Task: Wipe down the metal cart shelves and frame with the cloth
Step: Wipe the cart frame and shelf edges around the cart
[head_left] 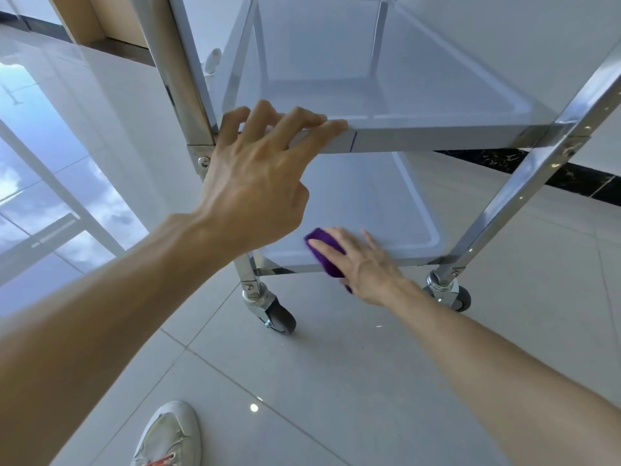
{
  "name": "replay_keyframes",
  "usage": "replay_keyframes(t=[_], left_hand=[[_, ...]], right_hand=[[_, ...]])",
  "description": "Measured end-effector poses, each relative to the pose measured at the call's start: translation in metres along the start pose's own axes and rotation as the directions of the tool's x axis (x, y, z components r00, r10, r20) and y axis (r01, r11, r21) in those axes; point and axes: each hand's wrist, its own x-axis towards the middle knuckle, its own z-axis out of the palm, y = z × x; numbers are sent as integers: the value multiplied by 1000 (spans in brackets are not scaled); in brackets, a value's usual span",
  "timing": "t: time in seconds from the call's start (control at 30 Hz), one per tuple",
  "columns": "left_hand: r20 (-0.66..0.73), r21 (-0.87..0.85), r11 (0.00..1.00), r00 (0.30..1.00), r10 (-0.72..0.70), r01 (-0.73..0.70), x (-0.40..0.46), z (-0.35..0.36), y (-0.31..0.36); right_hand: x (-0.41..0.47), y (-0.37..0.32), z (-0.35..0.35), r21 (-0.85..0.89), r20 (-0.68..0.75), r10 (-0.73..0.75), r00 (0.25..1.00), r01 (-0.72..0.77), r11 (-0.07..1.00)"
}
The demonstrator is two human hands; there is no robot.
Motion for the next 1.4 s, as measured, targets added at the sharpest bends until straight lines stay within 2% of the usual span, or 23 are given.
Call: replay_keyframes(t=[0.13, 0.2, 0.27, 0.3, 0.37, 0.47, 0.57, 0.7, 0.8, 0.9, 0.97, 1.0, 1.07, 1.17, 1.4], left_hand=[[-11, 12, 1000, 1000, 7, -7, 1, 2, 1], [-5, 16, 1000, 1000, 9, -9, 2, 1, 3], [15, 6, 1000, 1000, 16, -16, 3, -2, 5], [34, -4, 1000, 999, 21, -20, 5, -5, 7], [99, -45, 999, 995, 16, -12, 10, -15, 8], [168, -242, 967, 985, -40, 81, 9, -35, 4], [95, -388, 912, 990, -102, 131, 4, -61, -3], [-33, -366, 910, 975, -222, 195, -1, -96, -12], [-76, -347, 876, 921, -382, 335, -10, -108, -20], [-70, -351, 780, 816, -574, 518, -8, -111, -32], [-2, -461, 670, 754, -656, 582, -3, -110, -37], [49, -522, 627, 754, -655, 578, -2, -108, -36], [96, -572, 609, 782, -615, 549, -3, -101, -35], [77, -570, 606, 771, -633, 555, -1, -94, -39], [30, -519, 681, 808, -589, 516, 2, -85, -48]], right_hand=[[-55, 66, -3, -87, 48, 235, 971, -231, 969], [-69, 76, -7, -38, 56, 364, 930, -362, 931], [-71, 72, -10, 90, 77, 406, 911, -412, 907], [-71, 68, -13, 209, 84, 422, 903, -430, 878], [-72, 55, -23, 470, 94, 455, 886, -442, 764], [-74, 26, -43, 748, 61, 443, 895, -335, 573], [-70, -10, -68, 924, 10, 404, 915, -163, 347], [-57, -64, -102, 992, -99, 350, 932, 65, 109], [-41, -101, -126, 989, -142, 335, 931, 148, 5], [-21, -131, -145, 979, -185, 379, 906, 202, -5], [-10, -148, -152, 977, -191, 472, 861, 215, 3], [-5, -156, -154, 975, -192, 519, 833, 222, 4], [6, -171, -154, 971, -182, 587, 789, 237, -16], [27, -186, -153, 968, -156, 662, 733, 246, -44], [63, -190, -108, 954, -301, 669, 680, 210, 216]])
